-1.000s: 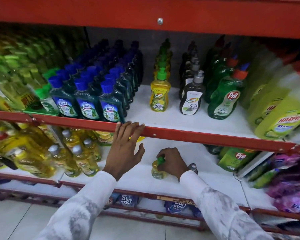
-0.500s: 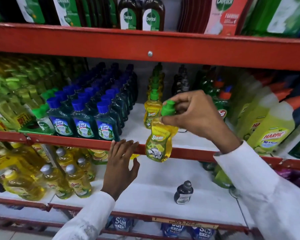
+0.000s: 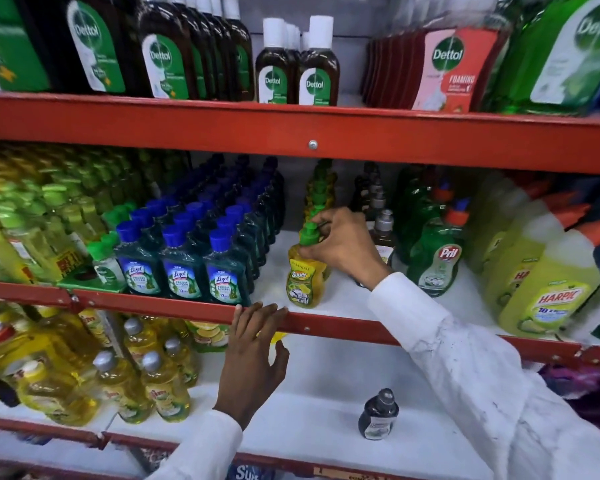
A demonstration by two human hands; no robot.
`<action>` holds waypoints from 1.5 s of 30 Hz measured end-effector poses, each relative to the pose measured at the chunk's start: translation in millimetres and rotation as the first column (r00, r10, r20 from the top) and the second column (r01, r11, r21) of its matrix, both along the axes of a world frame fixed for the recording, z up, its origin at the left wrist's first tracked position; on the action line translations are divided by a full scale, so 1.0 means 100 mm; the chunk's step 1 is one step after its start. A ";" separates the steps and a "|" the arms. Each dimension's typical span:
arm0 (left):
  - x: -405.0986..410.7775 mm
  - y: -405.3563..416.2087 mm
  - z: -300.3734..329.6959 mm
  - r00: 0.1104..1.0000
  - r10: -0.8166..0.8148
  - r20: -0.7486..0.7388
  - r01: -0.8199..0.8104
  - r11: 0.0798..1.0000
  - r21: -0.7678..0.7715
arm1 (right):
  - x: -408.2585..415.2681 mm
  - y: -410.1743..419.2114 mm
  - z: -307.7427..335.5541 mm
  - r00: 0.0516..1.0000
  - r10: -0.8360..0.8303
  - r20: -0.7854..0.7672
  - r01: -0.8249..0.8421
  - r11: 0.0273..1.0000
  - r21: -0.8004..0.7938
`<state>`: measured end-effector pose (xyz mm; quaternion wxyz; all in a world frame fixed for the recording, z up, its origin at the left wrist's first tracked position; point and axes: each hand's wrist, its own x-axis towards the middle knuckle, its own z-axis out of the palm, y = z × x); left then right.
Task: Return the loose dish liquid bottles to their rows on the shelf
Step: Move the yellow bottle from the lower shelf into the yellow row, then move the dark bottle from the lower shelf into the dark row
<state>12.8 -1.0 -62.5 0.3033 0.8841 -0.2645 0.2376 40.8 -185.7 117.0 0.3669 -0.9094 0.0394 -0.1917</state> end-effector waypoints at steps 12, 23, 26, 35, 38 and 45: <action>-0.17 -0.28 0.00 0.993 0.089 0.083 -0.098 0.988 0.116 | -0.55 -0.30 -0.39 0.977 0.016 0.211 0.030 0.976 -0.215; -0.32 -0.99 -0.08 0.990 -0.074 0.121 0.041 0.966 0.255 | -1.57 -1.24 -2.01 0.952 0.026 0.304 0.147 0.834 -0.532; -0.31 -1.01 -0.08 0.989 -0.053 0.135 0.021 0.974 0.224 | -1.61 -1.27 -2.31 0.986 0.020 0.167 0.058 0.893 -0.446; -0.34 -1.01 -0.04 0.991 -0.029 0.129 -0.003 0.970 0.244 | -1.41 -1.21 -2.75 0.986 0.013 -0.165 -0.077 0.918 -0.389; -0.35 -1.01 -0.03 0.993 -0.023 0.119 -0.008 0.966 0.257 | -1.33 -1.17 -2.84 0.932 0.008 -0.363 -0.148 0.922 -0.359; -0.34 -1.00 -0.02 0.993 -0.027 0.114 -0.005 0.962 0.274 | -1.32 -1.16 -2.52 0.931 -0.019 -0.363 -0.057 0.979 -0.197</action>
